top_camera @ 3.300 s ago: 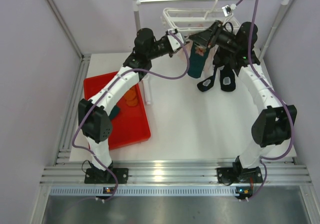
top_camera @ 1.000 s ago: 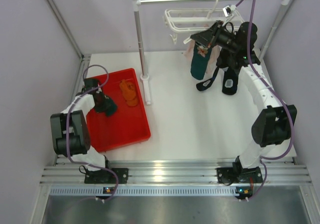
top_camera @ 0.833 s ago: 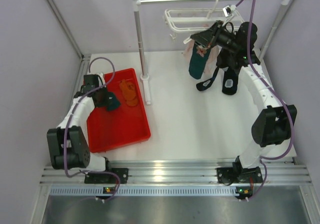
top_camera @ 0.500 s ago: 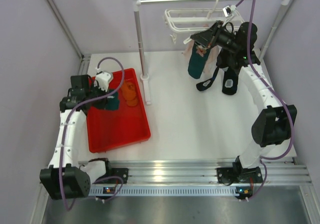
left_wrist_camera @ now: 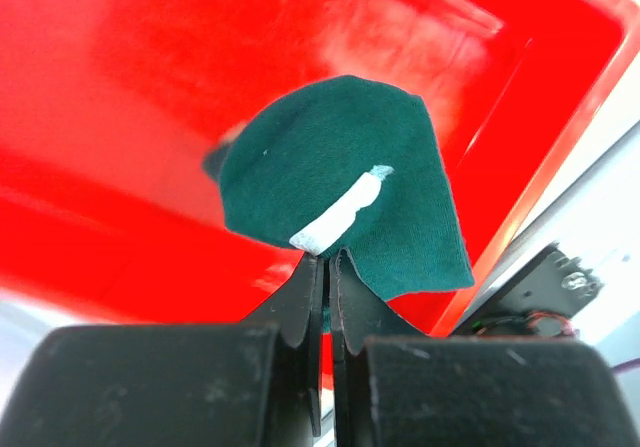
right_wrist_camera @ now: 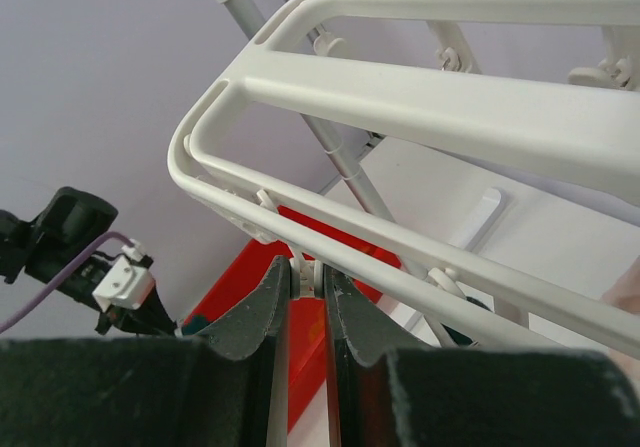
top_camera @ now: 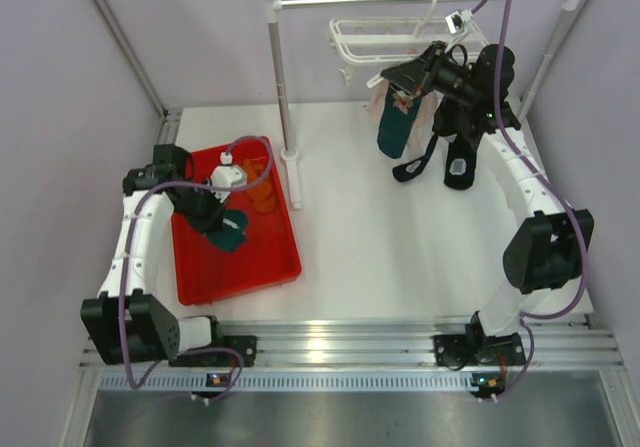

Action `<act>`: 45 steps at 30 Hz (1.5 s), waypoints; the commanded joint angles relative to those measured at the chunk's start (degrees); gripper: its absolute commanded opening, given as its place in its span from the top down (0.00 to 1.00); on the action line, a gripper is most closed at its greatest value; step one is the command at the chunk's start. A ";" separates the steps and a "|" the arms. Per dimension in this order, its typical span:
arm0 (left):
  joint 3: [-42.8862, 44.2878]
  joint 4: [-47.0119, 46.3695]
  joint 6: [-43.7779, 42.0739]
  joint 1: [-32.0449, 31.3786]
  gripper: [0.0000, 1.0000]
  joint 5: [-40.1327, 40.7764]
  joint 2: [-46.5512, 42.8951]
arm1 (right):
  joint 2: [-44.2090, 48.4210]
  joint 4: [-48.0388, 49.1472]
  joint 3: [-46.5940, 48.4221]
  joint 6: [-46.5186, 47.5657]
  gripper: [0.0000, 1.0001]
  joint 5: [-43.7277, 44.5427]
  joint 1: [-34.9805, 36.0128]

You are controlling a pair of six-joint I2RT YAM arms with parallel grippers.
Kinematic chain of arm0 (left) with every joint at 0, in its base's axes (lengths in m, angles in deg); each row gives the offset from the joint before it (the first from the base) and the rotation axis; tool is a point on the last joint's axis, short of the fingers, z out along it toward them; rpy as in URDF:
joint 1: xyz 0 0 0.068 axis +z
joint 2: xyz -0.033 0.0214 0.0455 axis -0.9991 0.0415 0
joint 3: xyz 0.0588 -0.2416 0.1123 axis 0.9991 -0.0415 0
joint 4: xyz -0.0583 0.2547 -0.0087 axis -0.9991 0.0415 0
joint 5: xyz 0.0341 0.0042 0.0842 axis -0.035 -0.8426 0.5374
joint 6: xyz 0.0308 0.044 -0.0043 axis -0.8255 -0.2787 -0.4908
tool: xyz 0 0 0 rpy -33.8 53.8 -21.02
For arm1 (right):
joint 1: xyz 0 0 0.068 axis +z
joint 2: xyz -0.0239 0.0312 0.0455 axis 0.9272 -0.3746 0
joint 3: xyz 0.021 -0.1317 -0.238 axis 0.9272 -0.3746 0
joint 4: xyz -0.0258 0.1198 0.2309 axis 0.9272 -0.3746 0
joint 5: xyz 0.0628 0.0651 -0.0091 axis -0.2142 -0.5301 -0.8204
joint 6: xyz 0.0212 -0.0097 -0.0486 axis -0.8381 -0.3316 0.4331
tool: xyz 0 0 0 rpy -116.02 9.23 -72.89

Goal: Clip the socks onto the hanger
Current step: Pick up the sock from the bin.

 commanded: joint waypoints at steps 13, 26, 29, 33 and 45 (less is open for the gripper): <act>-8.05 -39.06 29.00 0.08 1.00 -7.02 2.70 | 1.08 3.03 1.12 0.22 1.00 -0.04 -0.34; -19.48 -27.03 -3.36 0.96 0.88 0.89 7.63 | 0.82 3.65 0.85 0.30 1.00 -0.48 -0.42; -18.17 -23.00 -10.38 1.22 0.89 0.45 7.19 | 1.08 3.38 0.85 0.65 1.00 -0.56 -0.34; -17.73 -19.56 -18.63 1.57 0.74 1.07 5.52 | 1.08 3.29 0.85 0.92 1.00 -0.57 -0.34; -9.02 -28.24 10.71 1.15 0.42 -6.51 6.13 | 0.99 3.21 0.85 1.09 1.00 -0.48 -0.42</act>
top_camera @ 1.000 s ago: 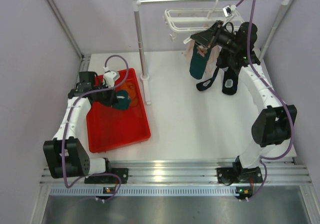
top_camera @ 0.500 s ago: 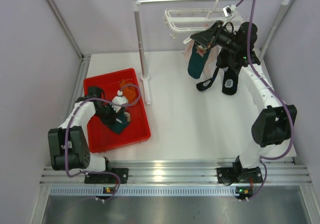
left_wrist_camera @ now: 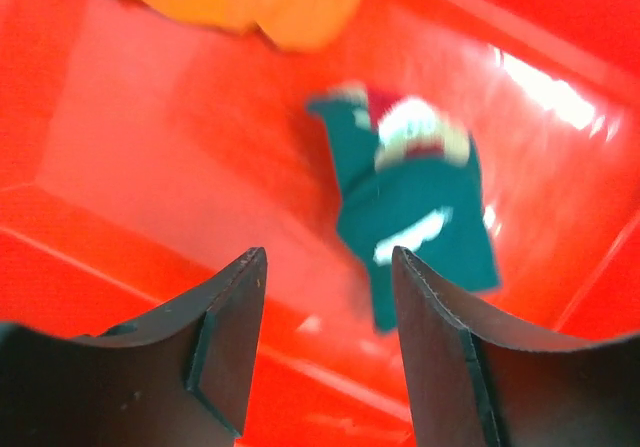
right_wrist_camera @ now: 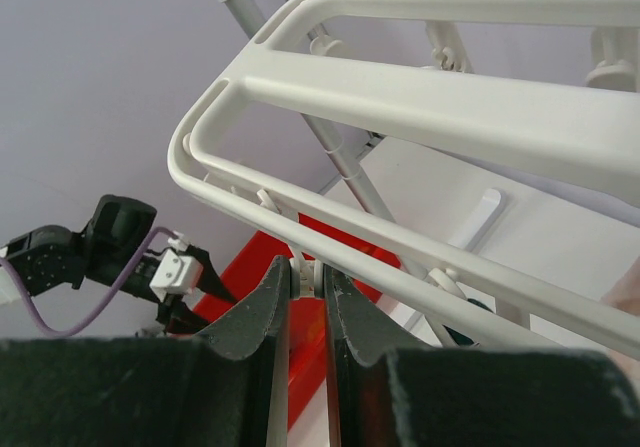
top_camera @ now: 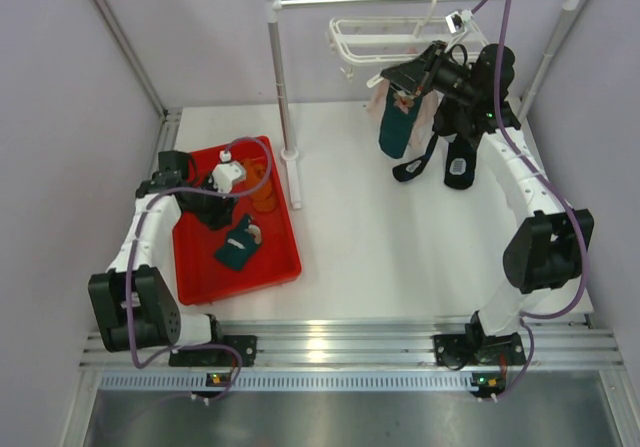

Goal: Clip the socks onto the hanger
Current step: Pick up the sock from the bin.

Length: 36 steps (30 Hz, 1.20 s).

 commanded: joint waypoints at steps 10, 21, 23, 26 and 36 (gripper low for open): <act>0.41 -9.89 28.46 -13.46 0.41 12.16 8.25 | 0.99 1.76 1.20 1.80 1.00 0.05 -0.25; -1.26 -14.29 28.03 -14.51 0.41 20.51 18.37 | 0.46 1.76 1.38 1.36 1.00 0.40 -0.34; -0.64 -13.59 27.85 -14.51 0.47 20.95 20.04 | 0.55 1.41 1.56 1.62 1.00 0.49 -0.34; 0.41 -12.19 27.59 -14.60 0.74 19.73 19.78 | 0.81 0.70 1.73 2.41 1.00 0.58 -0.34; 2.96 -4.02 18.21 -5.74 1.00 -12.68 5.46 | 1.08 0.52 2.08 2.68 1.00 0.49 -0.34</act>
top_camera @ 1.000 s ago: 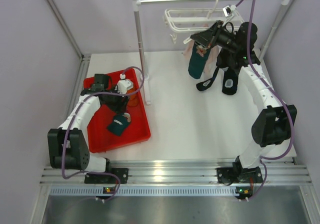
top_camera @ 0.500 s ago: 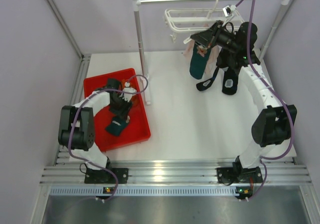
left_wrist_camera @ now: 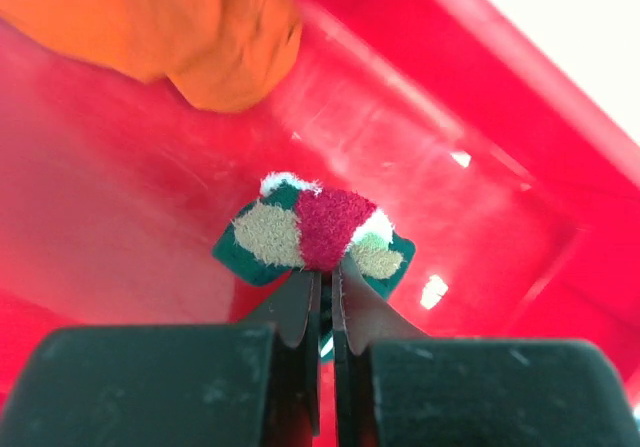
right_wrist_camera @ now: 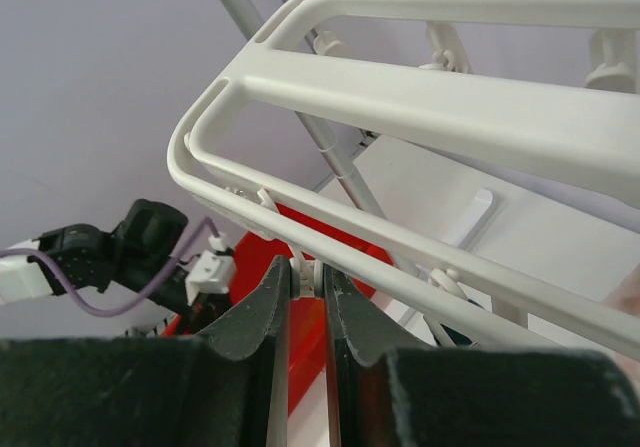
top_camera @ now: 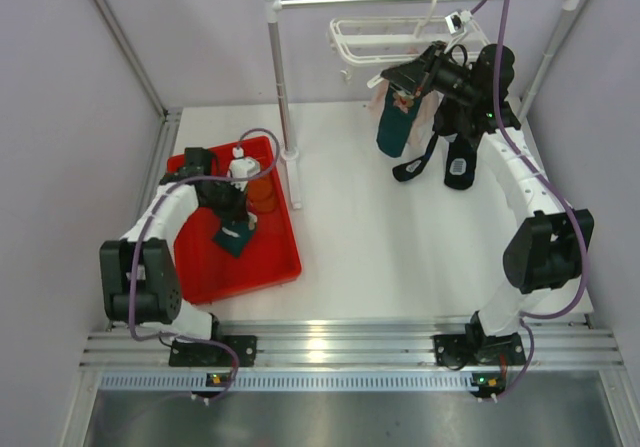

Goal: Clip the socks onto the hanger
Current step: Pick up the sock from the bin.

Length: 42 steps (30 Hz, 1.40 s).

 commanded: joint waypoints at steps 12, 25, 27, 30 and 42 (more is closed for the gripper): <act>6.72 12.42 -22.41 7.38 0.97 -27.77 -4.64 | 0.82 1.14 2.26 1.26 1.00 -0.15 -0.34; 9.29 10.81 -25.70 8.61 0.58 7.11 10.50 | 0.82 0.17 2.70 1.96 1.00 -0.32 -0.42; 9.29 9.67 -25.26 8.61 0.58 9.84 10.24 | 0.82 0.17 2.70 1.96 1.00 -0.32 -0.34; 9.04 10.19 -25.70 8.61 0.58 8.10 9.28 | 0.55 0.43 2.79 1.52 1.00 -0.24 -0.42; 10.88 13.44 -18.41 6.77 0.46 0.27 5.32 | 0.82 -0.62 3.05 2.13 1.00 0.11 -0.34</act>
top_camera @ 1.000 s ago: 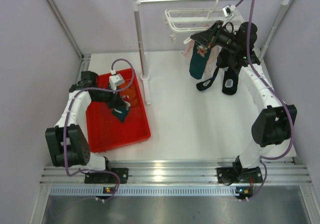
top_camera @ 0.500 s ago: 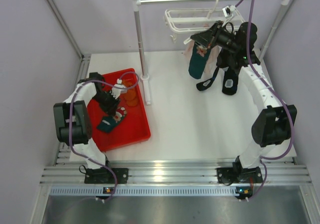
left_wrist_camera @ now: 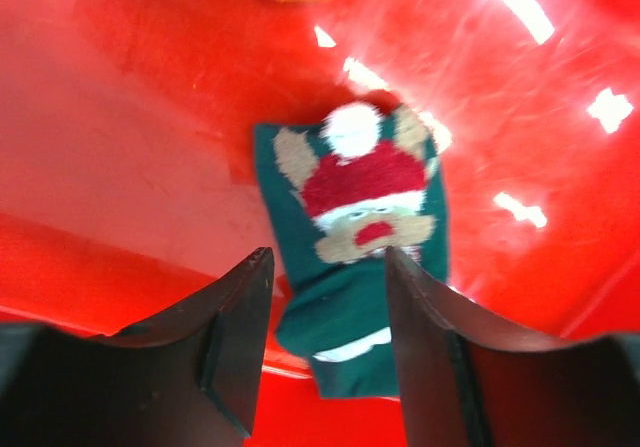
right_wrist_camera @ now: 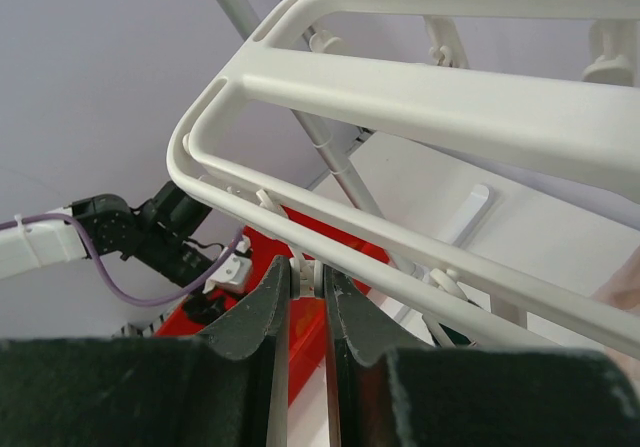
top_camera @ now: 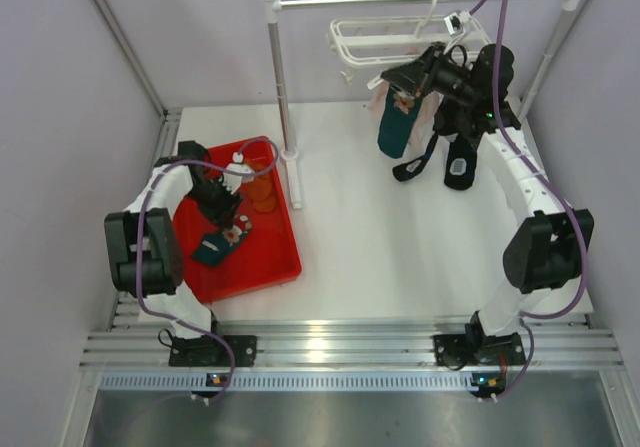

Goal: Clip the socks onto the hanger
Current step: Pick up the sock from the bin, then clamp the sock onto the hanger.

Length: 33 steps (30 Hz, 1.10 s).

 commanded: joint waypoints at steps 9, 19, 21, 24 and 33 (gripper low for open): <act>-7.01 -6.98 11.84 -4.26 0.36 3.55 -1.96 | 0.73 -0.05 2.76 1.52 1.00 0.38 -0.42; -7.82 -13.15 11.61 -5.15 0.94 -4.72 -6.42 | 0.73 -0.14 3.29 1.35 1.00 0.64 -0.34; -8.08 -13.14 9.22 -4.97 1.00 -11.34 -12.98 | 0.73 -0.05 3.29 1.35 1.00 0.56 -0.25; -7.90 -16.38 6.57 -5.06 1.00 -25.93 -20.92 | 0.55 0.21 3.38 1.09 1.00 0.38 -0.34; -16.43 -66.05 10.96 -18.13 1.00 -34.14 -29.73 | -0.06 1.96 3.64 -0.76 1.00 0.11 -0.34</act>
